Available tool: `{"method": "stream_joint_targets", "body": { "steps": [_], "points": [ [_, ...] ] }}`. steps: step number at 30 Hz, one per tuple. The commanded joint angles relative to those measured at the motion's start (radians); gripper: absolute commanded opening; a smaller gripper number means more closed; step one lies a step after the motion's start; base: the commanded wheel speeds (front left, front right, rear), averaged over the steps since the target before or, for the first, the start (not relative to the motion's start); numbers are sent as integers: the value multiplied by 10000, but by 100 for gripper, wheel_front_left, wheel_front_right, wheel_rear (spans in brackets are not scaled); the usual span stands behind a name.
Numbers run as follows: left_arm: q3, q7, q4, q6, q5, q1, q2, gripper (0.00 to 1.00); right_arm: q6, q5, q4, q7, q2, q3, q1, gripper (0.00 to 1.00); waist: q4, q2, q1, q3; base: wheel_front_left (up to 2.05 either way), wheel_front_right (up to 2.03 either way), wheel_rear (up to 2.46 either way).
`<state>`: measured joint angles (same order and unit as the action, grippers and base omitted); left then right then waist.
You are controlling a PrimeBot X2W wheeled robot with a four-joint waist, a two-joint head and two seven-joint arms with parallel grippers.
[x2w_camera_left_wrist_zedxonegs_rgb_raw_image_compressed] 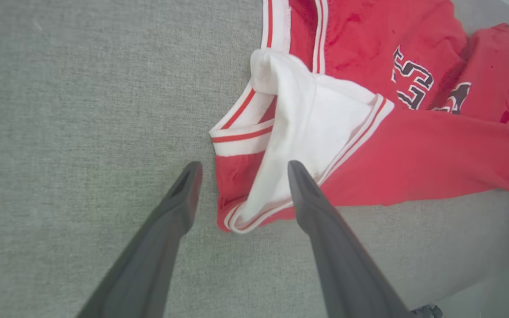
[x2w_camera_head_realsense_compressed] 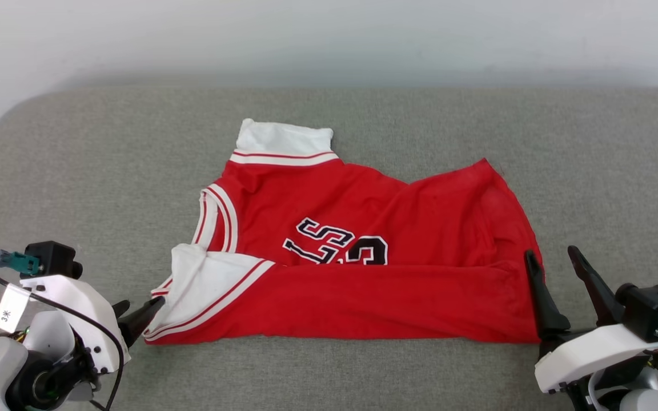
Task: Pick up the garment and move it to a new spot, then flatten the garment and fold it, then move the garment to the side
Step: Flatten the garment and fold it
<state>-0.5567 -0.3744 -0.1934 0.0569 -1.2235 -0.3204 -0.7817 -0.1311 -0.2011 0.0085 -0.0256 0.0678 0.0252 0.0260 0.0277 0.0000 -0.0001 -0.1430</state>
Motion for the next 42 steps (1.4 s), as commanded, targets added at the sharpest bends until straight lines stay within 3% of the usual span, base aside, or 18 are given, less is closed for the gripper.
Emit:
{"method": "stream_joint_targets", "body": {
  "steps": [1,5,15,16,17,18,23,29,35,42],
  "points": [
    [-55,-153,16,164,-2,103,-44,100,8,66,-71,-3,-63,-45,166,100,-147,0,1,-328,0,0,0],
    [-268,-377,-301,296,172,-6,-3,100,8,80,-75,84,-114,-97,338,100,-306,0,1,-778,0,0,0],
    [-949,-934,-1262,-154,280,-342,724,100,8,22,69,256,-158,306,510,100,-366,0,1,-1364,0,0,0],
    [-1026,-980,-1272,-252,246,-357,817,63,8,2,58,323,-162,413,539,100,-362,0,1,-1378,0,0,0],
    [-1090,-977,-1247,-375,277,-369,895,5,8,-24,46,372,-164,515,560,100,-358,0,1,-1380,0,0,0],
    [-1121,-993,-1208,-495,187,-352,1018,0,8,-51,39,458,-152,616,586,100,-349,0,1,-1367,0,0,0],
    [-1038,-559,-1033,-700,438,-525,949,0,8,-441,20,1216,52,1029,710,100,-263,0,1,-1173,0,0,0],
    [-780,21,-685,-495,775,-569,668,0,8,-1180,286,3535,833,1190,897,100,-166,0,1,-767,0,0,0],
    [-628,291,88,-289,1083,-706,367,0,8,-1842,311,6498,1787,559,1217,100,77,0,1,-729,0,0,0],
    [-525,347,757,-158,1192,-958,217,0,8,-2034,512,8436,1894,-261,1495,100,367,0,1,-1213,0,0,0]
  ]
}}
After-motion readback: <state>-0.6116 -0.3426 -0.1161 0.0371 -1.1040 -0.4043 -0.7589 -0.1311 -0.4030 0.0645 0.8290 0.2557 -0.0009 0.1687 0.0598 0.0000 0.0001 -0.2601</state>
